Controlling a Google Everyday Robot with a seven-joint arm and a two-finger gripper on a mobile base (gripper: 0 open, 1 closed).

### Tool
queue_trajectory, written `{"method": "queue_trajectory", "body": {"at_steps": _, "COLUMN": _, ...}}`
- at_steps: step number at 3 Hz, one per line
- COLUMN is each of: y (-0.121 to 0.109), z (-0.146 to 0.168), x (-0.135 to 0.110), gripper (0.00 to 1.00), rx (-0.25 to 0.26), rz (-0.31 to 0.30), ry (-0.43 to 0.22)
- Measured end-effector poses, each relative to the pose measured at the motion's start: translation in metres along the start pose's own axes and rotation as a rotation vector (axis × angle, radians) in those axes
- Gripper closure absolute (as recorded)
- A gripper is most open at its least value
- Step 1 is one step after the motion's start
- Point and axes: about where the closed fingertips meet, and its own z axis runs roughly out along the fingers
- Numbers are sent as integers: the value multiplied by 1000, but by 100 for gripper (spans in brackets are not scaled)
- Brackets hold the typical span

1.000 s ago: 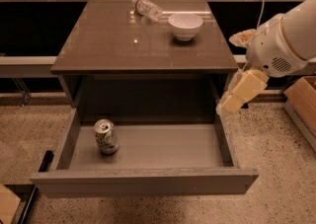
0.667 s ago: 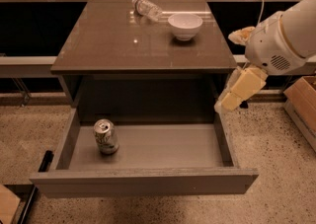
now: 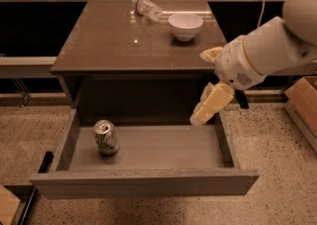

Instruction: Pick 7up can from top drawer and place on counter

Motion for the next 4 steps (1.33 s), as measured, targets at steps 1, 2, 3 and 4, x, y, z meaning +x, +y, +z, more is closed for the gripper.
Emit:
{"method": "queue_trajectory", "body": {"at_steps": 1, "y": 7, "z": 45, "x": -7, "gripper": 0, "rx": -24, "rz": -31, "ry": -50}}
{"method": "queue_trajectory", "body": {"at_steps": 2, "y": 5, "z": 72, "x": -13, "gripper": 0, "rx": -8, "rz": -26, "ry": -85}}
{"method": "queue_trajectory", "body": {"at_steps": 3, "y": 7, "z": 99, "x": -22, "gripper": 0, "rx": -24, "rz": -16, "ry": -144}}
{"method": "queue_trajectory", "body": {"at_steps": 4, "y": 7, "z": 102, "x": -36, "gripper": 0, "rx": -52, "rz": -11, "ry": -190}}
